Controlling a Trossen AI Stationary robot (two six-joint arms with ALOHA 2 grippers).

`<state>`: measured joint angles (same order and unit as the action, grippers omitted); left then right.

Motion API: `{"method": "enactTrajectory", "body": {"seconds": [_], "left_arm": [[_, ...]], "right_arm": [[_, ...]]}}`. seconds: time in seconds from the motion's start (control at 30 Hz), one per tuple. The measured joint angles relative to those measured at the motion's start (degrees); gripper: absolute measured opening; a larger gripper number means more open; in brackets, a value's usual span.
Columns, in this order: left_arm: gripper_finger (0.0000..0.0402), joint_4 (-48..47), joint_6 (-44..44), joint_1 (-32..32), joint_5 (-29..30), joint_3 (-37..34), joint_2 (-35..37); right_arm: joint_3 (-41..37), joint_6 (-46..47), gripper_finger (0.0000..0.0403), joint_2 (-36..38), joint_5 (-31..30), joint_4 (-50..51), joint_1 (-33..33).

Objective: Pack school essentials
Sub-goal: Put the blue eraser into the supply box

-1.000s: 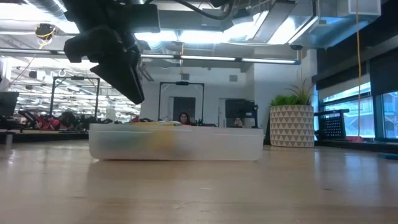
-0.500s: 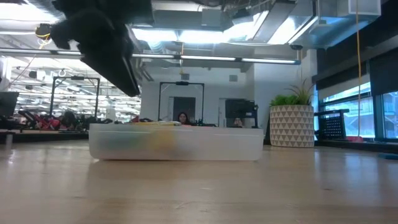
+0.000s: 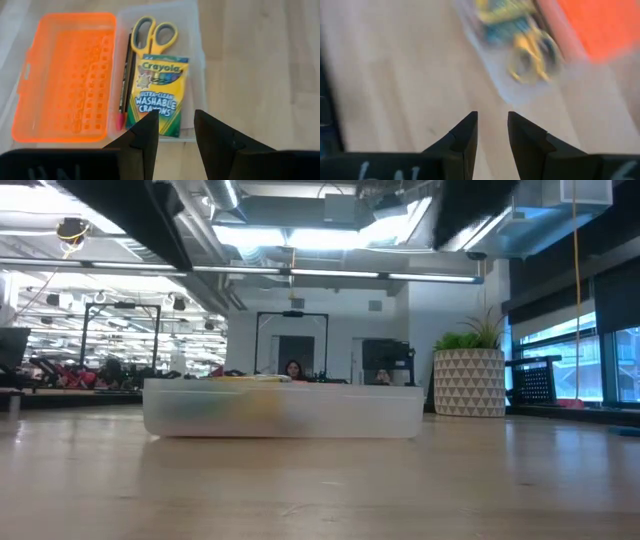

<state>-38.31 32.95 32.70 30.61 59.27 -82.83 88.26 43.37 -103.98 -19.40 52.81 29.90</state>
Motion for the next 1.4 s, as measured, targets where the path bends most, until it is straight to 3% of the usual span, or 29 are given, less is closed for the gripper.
{"method": "enactTrajectory", "body": {"seconds": [0.27, 0.47, 0.67, 1.03, 1.23, 1.4], "left_arm": [[0.0118, 0.1, 1.2, 2.0, 1.0, 0.0, 2.8], [0.0118, 0.2, 1.4, 2.2, 2.2, 0.0, 2.9], [0.0118, 0.5, -0.5, 2.2, 5.5, 0.0, 2.9], [0.0118, 11.8, -17.0, -2.7, 7.8, 0.0, 3.0], [0.0118, 21.2, -29.3, -5.5, 2.7, 0.0, 3.0], [0.0118, 24.5, -32.1, -8.7, -0.4, 0.0, 3.0]], "right_arm": [[2.3, 17.8, 0.011, 2.9, -4.7, 25.2, 0.6], [2.3, 35.2, 0.011, 8.2, -11.2, 37.6, 3.5], [-1.9, 47.5, 0.011, 15.3, -11.9, 36.2, 6.4], [-16.5, 69.6, 0.011, 24.3, -4.8, 33.9, 6.9], [-20.1, 75.1, 0.011, 25.0, -4.4, 32.8, 6.9], [-20.8, 74.6, 0.011, 24.8, -4.9, 29.5, 6.9]]}}
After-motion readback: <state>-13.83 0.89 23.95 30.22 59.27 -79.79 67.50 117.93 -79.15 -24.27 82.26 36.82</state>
